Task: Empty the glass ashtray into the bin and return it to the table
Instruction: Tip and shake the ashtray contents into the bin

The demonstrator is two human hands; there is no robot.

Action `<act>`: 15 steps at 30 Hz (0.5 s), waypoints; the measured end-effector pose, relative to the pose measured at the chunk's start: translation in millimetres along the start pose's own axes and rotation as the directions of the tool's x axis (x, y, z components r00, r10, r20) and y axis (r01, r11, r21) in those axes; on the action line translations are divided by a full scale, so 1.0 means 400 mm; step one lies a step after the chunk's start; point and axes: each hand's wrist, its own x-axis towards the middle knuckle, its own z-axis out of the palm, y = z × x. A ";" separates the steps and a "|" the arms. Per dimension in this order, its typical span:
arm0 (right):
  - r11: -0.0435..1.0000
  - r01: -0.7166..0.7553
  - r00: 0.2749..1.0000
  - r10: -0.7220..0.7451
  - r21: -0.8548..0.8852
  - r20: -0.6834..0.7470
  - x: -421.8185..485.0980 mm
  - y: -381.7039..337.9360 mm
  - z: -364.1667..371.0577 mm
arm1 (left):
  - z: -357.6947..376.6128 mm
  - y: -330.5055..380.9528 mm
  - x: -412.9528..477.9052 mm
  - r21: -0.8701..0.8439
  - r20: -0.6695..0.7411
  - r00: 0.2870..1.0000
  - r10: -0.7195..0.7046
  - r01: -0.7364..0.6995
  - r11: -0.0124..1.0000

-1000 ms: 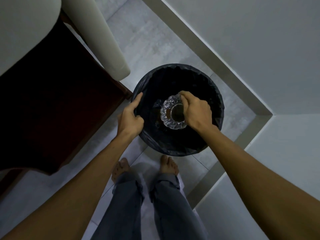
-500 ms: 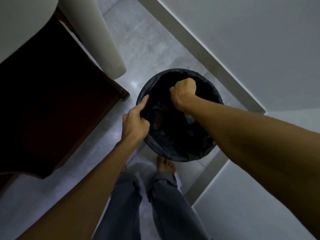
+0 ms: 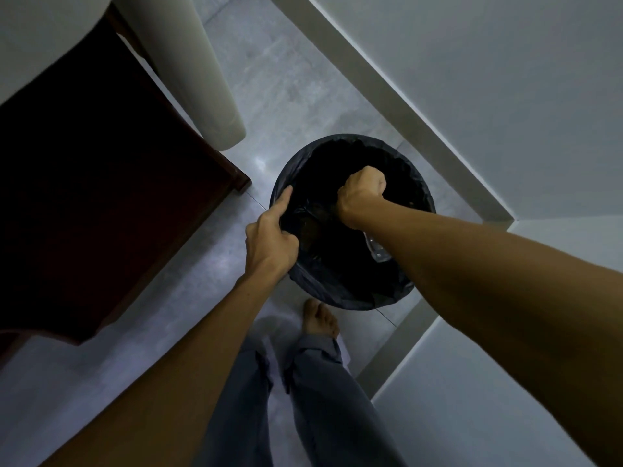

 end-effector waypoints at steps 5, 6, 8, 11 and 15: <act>1.000 -0.011 1.000 0.011 0.007 0.017 0.005 0.011 0.007 | -0.019 -0.002 -0.007 0.012 0.004 0.999 -0.032 0.032 0.999; 1.000 0.001 1.000 -0.001 -0.006 0.023 0.004 0.019 0.010 | -0.018 0.000 -0.011 0.008 0.004 0.999 -0.043 0.043 0.999; 1.000 0.000 1.000 0.000 0.021 0.027 0.004 0.032 0.022 | -0.014 0.003 -0.018 0.013 0.001 0.999 -0.050 0.050 0.999; 0.999 0.008 1.000 -0.009 0.049 0.020 0.004 0.040 0.043 | -0.006 0.000 -0.022 0.015 -0.004 0.999 -0.049 0.049 0.999; 0.986 0.028 0.999 -0.030 0.164 0.013 0.008 0.053 0.061 | -0.002 -0.012 -0.014 0.007 -0.018 1.000 -0.025 0.026 1.000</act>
